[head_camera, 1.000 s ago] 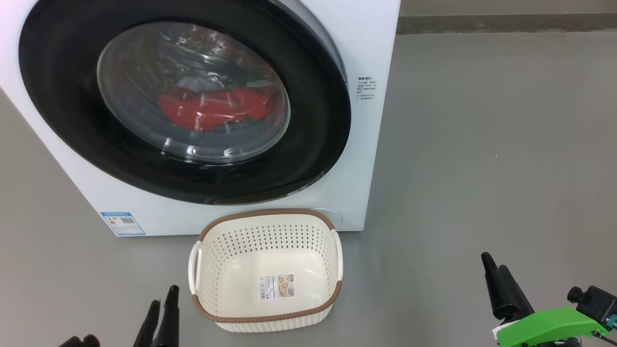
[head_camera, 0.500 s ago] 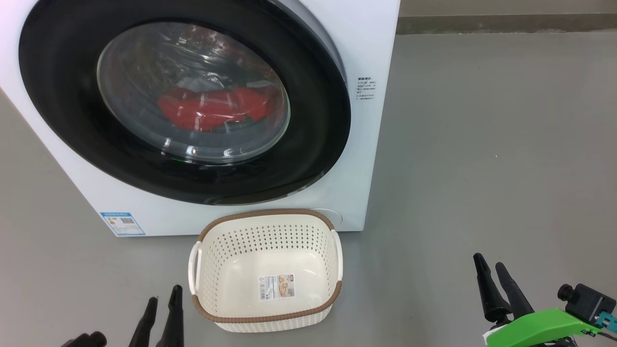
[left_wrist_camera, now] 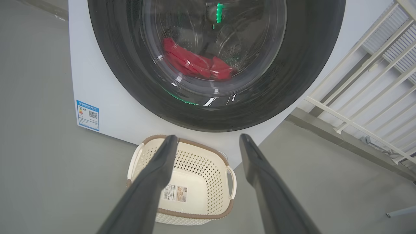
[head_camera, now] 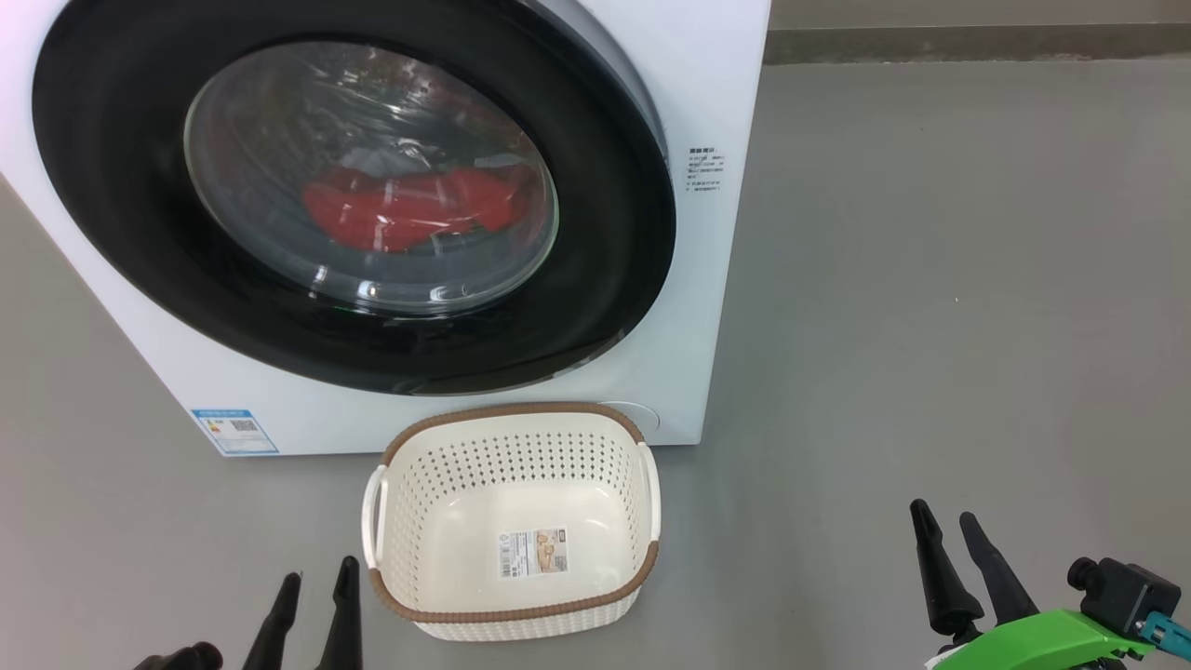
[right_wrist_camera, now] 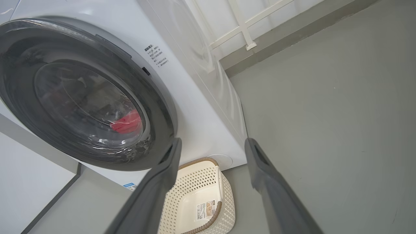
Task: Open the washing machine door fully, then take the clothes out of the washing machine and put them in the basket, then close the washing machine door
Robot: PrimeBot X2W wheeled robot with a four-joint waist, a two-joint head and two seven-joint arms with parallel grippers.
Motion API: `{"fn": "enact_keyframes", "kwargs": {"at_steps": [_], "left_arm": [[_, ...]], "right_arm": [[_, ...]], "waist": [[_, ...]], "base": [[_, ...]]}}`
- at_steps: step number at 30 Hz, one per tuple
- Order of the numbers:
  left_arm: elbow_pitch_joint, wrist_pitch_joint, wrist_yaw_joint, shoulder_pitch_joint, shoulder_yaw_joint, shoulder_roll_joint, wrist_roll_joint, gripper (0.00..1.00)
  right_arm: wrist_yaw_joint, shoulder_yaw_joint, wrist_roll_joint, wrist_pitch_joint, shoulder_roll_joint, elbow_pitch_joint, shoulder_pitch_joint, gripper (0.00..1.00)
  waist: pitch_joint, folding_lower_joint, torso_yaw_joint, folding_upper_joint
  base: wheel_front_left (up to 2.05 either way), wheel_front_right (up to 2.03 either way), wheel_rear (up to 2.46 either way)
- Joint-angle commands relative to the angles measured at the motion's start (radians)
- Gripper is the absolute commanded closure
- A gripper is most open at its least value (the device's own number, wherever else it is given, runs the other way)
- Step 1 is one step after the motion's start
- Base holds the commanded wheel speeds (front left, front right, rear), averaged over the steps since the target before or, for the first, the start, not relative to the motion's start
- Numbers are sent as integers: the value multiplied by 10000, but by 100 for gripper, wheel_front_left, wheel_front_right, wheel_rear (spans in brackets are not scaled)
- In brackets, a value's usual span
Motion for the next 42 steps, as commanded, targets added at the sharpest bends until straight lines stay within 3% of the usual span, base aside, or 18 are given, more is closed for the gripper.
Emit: {"fn": "enact_keyframes", "kwargs": {"at_steps": [1,34,42], "left_arm": [[-348,-219,45,-37,213,158,537,0],[-619,-1170,106,95,275,198,4275,0],[-477,-1267,55,114,391,202,4104,0]], "right_arm": [[-5,236,-369,-213,-168,-242,-115,0],[-7,418,-3083,-1154,-195,-323,35,0],[-7,315,-3328,-1250,-192,-324,111,0]], "waist": [[-1,-1,-20,0],[156,-1,-105,0],[131,-1,-131,0]], "base": [[0,0,0],[0,0,0],[0,0,0]]}}
